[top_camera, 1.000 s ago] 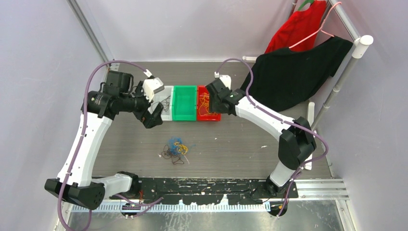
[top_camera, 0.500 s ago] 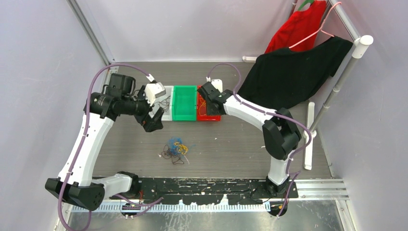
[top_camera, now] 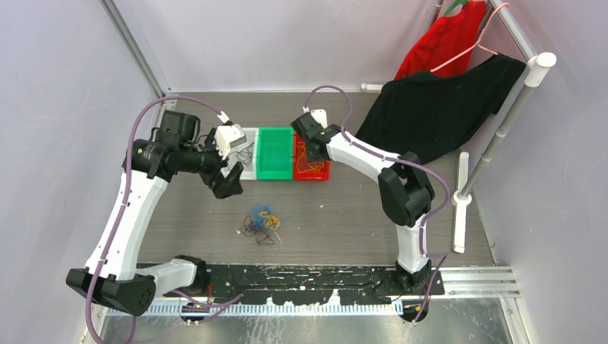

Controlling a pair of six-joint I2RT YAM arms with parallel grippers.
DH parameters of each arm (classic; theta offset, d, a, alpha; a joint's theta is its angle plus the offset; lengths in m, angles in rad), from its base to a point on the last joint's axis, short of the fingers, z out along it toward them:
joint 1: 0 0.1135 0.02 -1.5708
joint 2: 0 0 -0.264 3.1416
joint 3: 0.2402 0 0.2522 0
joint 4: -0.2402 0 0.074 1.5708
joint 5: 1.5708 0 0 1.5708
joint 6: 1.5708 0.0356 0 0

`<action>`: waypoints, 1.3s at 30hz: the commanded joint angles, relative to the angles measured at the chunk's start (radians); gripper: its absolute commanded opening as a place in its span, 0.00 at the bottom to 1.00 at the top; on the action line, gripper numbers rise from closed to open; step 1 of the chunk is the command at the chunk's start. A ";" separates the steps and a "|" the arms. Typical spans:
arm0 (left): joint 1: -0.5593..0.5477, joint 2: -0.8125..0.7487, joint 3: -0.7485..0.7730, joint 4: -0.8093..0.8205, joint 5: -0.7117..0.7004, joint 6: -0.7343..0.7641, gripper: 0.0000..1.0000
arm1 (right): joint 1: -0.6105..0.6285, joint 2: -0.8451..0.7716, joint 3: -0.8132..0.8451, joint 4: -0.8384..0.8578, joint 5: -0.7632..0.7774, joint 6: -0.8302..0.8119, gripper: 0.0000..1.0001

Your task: Untangle the cables

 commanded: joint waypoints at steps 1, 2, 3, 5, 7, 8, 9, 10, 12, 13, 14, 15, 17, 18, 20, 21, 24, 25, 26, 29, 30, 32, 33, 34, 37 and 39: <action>0.007 -0.028 0.029 0.003 0.033 0.017 1.00 | -0.023 0.033 0.076 0.015 0.020 -0.037 0.36; 0.006 -0.027 0.028 0.006 0.031 0.019 1.00 | -0.023 0.043 0.088 0.014 0.020 -0.037 0.36; 0.007 -0.025 0.027 0.005 0.030 0.018 1.00 | -0.023 0.055 0.097 0.014 0.018 -0.037 0.35; 0.008 -0.025 0.027 0.005 0.034 0.019 1.00 | -0.023 0.082 0.119 0.012 0.014 -0.035 0.35; 0.008 -0.025 0.024 -0.002 0.044 0.022 1.00 | -0.023 0.112 0.145 0.003 0.010 -0.031 0.35; 0.010 -0.025 0.024 -0.012 0.054 0.029 1.00 | -0.023 0.127 0.156 -0.002 0.004 -0.027 0.35; 0.010 -0.023 0.024 -0.022 0.068 0.035 1.00 | -0.023 0.136 0.166 -0.002 -0.004 -0.023 0.35; 0.011 -0.020 0.022 -0.033 0.080 0.039 1.00 | -0.023 0.146 0.172 -0.001 -0.009 -0.018 0.35; 0.011 -0.015 0.010 -0.040 0.092 0.041 1.00 | -0.023 0.168 0.188 -0.003 -0.009 -0.016 0.35; 0.011 -0.014 0.002 -0.040 0.092 0.040 0.99 | -0.023 0.178 0.196 -0.006 -0.010 -0.016 0.35; 0.011 -0.013 -0.011 -0.035 0.089 0.042 0.99 | -0.023 0.188 0.204 -0.007 -0.010 -0.016 0.35; 0.010 -0.011 -0.024 -0.026 0.082 0.044 0.99 | -0.023 0.195 0.209 -0.006 -0.011 -0.014 0.35; 0.011 -0.008 -0.054 0.005 0.064 0.042 1.00 | -0.023 0.207 0.210 0.001 -0.035 -0.007 0.36; 0.011 -0.006 -0.074 0.024 0.055 0.041 0.99 | -0.025 0.210 0.211 0.005 -0.058 -0.006 0.37; 0.010 -0.004 -0.135 0.064 0.035 0.045 0.99 | -0.027 0.201 0.221 0.003 -0.101 -0.003 0.38; 0.010 -0.005 -0.165 0.084 0.025 0.047 0.99 | -0.029 0.191 0.225 0.004 -0.106 0.000 0.39; 0.011 -0.011 -0.248 0.154 0.001 0.045 1.00 | -0.038 0.112 0.213 0.020 -0.143 0.000 0.41; 0.011 -0.013 -0.272 0.163 0.000 0.050 1.00 | -0.039 0.084 0.207 0.025 -0.142 -0.006 0.43; 0.011 -0.013 -0.293 0.171 0.002 0.054 0.99 | -0.039 0.056 0.203 0.024 -0.142 -0.013 0.46; 0.010 -0.011 -0.347 0.185 0.009 0.093 0.90 | -0.037 -0.030 0.168 0.028 -0.160 -0.021 0.57; 0.011 -0.010 -0.368 0.192 0.009 0.122 0.86 | -0.035 -0.058 0.151 0.029 -0.169 -0.017 0.60; 0.011 -0.005 -0.413 0.220 0.006 0.158 0.75 | -0.026 -0.115 0.109 0.039 -0.189 -0.017 0.66; 0.010 0.001 -0.434 0.235 0.006 0.172 0.70 | -0.020 -0.139 0.088 0.042 -0.200 -0.018 0.67; 0.010 0.009 -0.450 0.250 0.009 0.179 0.68 | -0.013 -0.162 0.068 0.043 -0.212 -0.019 0.69; 0.011 0.050 -0.484 0.304 0.016 0.187 0.66 | 0.002 -0.227 -0.003 0.067 -0.242 -0.017 0.73; 0.010 0.088 -0.490 0.331 0.031 0.194 0.63 | 0.005 -0.277 -0.064 0.108 -0.268 0.000 0.75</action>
